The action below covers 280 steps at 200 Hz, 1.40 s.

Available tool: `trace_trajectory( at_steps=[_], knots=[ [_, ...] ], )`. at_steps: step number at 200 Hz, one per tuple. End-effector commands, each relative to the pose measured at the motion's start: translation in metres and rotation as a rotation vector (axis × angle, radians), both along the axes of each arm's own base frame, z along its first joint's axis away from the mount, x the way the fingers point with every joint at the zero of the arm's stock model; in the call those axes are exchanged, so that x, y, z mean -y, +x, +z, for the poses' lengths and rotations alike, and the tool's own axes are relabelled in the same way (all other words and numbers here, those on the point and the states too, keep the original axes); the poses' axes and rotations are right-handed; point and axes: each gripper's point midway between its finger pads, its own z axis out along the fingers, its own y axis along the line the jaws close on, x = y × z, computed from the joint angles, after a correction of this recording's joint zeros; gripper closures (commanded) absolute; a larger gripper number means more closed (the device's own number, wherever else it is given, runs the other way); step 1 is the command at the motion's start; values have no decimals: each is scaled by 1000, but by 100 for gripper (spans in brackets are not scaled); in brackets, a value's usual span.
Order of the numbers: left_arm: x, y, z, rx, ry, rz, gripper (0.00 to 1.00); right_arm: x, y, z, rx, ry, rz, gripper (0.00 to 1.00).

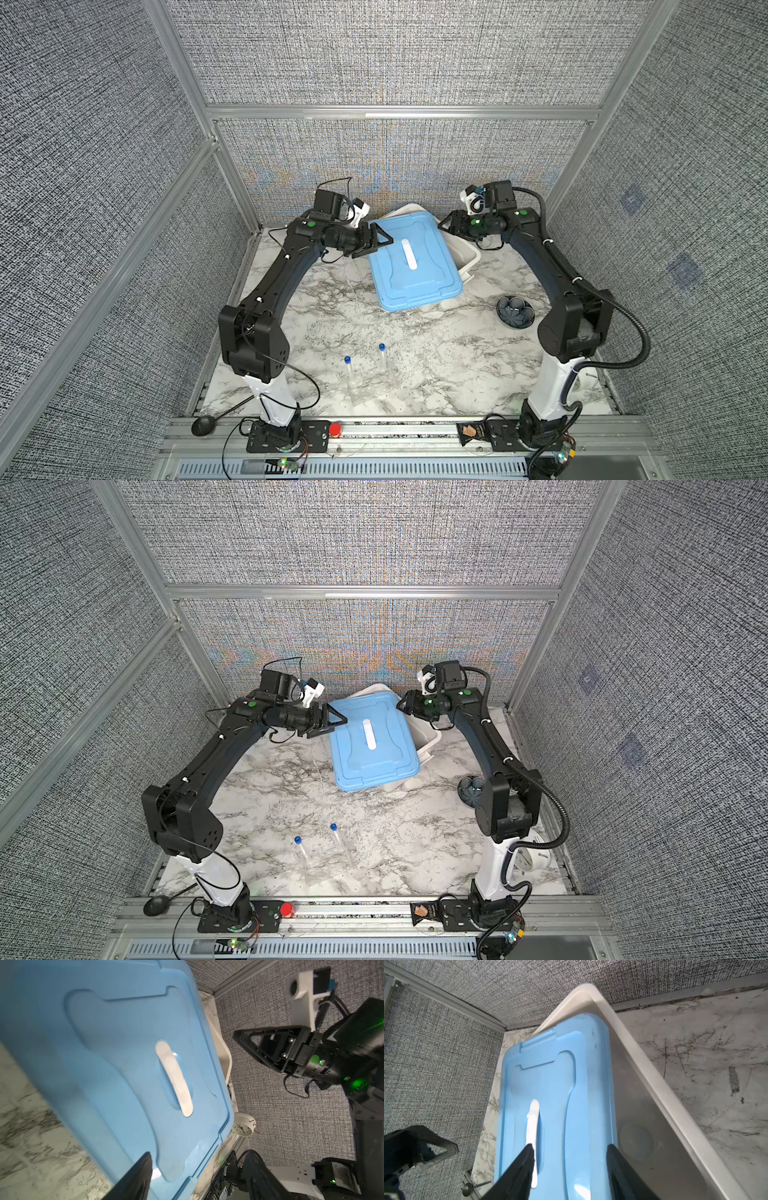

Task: Organize the chemistry lab equipment
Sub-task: 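Tilt the lid down with both grippers onto the bin's top rim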

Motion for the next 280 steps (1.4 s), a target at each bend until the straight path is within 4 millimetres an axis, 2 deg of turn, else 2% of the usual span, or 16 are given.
trace_trajectory(
  at_steps=[1,18,49,74,102,129,155,202,266,280],
  knots=[
    [-25,-5,-36,-55,143,69,24,3,-14,-18,-71,-54,29,33],
    [-27,-6,-49,-77,154,78,23,5,-20,-27,-107,-68,24,27],
    [-20,-8,-63,-128,132,49,24,6,-28,-39,-141,-77,39,27],
    [-1,-6,-63,-148,28,6,27,-2,-32,-43,-165,-41,70,31],
    [16,-5,-59,-134,-15,-27,35,-8,-32,-43,-170,-2,83,40],
    [30,-9,-49,-111,-41,-63,43,-15,-32,-35,-157,36,110,52],
    [36,-10,-46,-116,-52,-73,46,-17,-30,-27,-142,48,118,58],
    [44,-7,-31,-84,-87,-72,46,-16,-22,-16,-107,57,116,59],
    [60,12,-36,-92,-78,-46,46,-4,2,-7,-51,64,89,59],
    [61,16,-42,-116,-62,-27,45,1,10,-5,-23,56,88,59]
  ],
)
